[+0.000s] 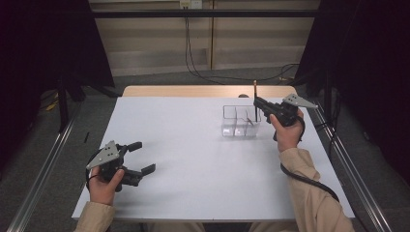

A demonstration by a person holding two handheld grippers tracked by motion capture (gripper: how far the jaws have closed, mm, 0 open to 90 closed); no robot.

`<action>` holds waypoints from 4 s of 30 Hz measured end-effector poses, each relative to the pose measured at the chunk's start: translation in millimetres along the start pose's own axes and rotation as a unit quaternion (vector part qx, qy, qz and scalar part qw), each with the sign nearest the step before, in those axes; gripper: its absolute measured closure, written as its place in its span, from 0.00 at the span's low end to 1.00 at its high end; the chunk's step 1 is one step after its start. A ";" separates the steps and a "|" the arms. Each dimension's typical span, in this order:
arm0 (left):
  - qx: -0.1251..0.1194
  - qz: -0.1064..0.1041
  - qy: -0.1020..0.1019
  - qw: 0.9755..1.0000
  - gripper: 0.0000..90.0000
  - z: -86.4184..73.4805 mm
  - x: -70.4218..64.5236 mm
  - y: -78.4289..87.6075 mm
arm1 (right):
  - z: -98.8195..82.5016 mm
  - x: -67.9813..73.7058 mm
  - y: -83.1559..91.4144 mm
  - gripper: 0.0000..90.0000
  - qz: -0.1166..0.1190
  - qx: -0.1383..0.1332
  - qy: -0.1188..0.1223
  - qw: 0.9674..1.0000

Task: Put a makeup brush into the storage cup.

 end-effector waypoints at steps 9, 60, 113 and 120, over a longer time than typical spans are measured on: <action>0.000 0.000 0.000 1.000 0.03 0.0 0.0 0.1 | -2.9 -2.4 1.0 0.93 -0.001 0.001 0.002 1.000; 0.002 -0.003 -0.003 1.000 0.03 0.7 -0.6 -1.6 | -18.0 -2.1 16.0 0.93 -0.003 0.033 0.011 0.999; -0.002 -0.003 -0.002 1.000 0.03 0.1 -0.8 0.8 | -16.9 7.0 34.6 0.18 0.004 0.051 0.012 0.999; -0.001 -0.003 -0.003 1.000 0.03 0.4 2.1 -1.9 | -13.0 15.7 39.3 0.14 0.016 0.048 0.020 0.999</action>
Point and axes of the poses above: each handheld gripper's, and its own axes: y roughly backward along the jaws, z roughly out of its top, x roughly to its left, the point moved 6 cm from there along -y, roughly forward along the jaws, and after that the axes turned 10 degrees about -z, right-handed, at the moved point
